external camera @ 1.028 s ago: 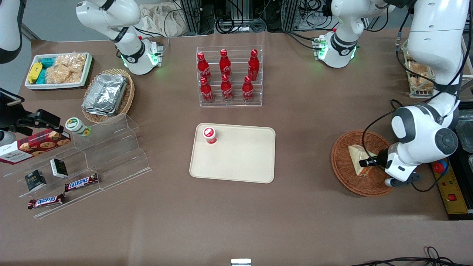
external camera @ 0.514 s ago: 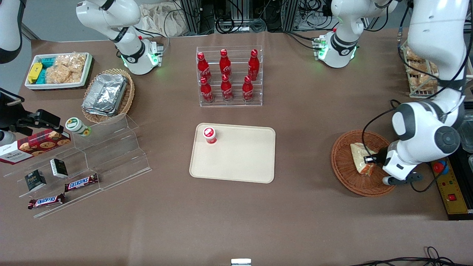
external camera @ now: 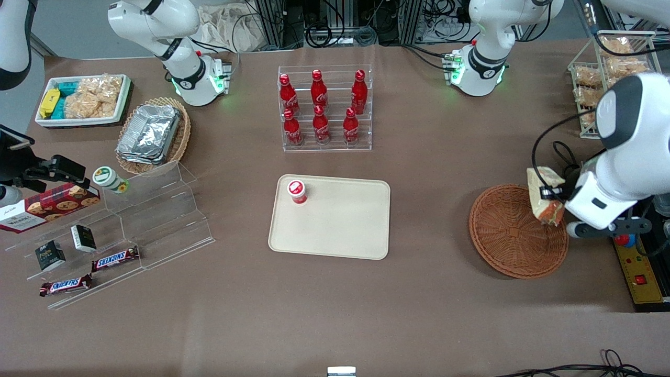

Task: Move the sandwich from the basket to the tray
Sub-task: 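Close the left gripper on the sandwich and lift it, then carry the held sandwich with the left gripper over the cream tray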

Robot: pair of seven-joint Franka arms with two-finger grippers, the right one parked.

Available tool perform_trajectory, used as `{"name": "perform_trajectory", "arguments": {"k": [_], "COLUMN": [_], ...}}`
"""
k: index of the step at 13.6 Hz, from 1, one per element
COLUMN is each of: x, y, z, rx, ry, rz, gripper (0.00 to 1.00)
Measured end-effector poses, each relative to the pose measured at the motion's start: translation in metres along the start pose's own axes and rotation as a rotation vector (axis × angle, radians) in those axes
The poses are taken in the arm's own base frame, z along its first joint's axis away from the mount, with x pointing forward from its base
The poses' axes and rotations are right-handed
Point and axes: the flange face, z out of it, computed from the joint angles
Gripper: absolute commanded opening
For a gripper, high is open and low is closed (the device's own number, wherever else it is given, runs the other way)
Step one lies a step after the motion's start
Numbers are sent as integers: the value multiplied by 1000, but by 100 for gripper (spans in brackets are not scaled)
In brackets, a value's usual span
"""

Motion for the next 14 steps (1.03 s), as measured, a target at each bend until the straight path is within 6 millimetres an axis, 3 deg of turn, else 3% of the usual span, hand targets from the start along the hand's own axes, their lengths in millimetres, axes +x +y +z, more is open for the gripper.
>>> {"name": "perform_trajectory", "arguments": {"k": [2, 5, 7, 9, 11, 14], "x": [-26, -89, -131, -160, -157, -105], "y": [28, 86, 144, 201, 243, 272], "z": [-38, -89, -107, -102, -83, -40], "rx": [18, 38, 42, 34, -22, -168], "ry": [-16, -6, 18, 27, 34, 28], "rz": [23, 37, 9, -40, -91, -193], "gripper": [0, 0, 0, 0, 0, 0]}}
